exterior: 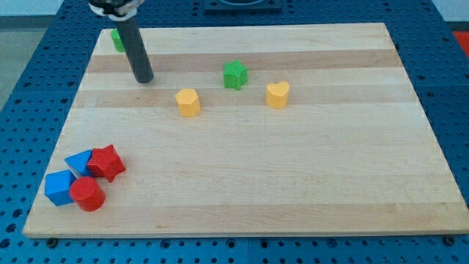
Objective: Place the green star vertical to the yellow hexagon
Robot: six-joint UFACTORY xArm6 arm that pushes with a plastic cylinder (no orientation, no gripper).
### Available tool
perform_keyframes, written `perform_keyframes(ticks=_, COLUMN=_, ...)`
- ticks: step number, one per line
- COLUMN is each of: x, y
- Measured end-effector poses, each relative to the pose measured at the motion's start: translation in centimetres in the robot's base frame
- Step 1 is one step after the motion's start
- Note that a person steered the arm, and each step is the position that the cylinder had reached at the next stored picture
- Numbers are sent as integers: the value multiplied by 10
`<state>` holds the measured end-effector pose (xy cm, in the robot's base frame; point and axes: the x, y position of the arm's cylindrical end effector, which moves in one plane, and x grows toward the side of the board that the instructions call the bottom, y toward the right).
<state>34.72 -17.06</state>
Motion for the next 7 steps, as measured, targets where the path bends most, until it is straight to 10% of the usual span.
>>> perform_keyframes(ticks=4, x=39, y=169)
perform_keyframes(ticks=7, x=9, y=138)
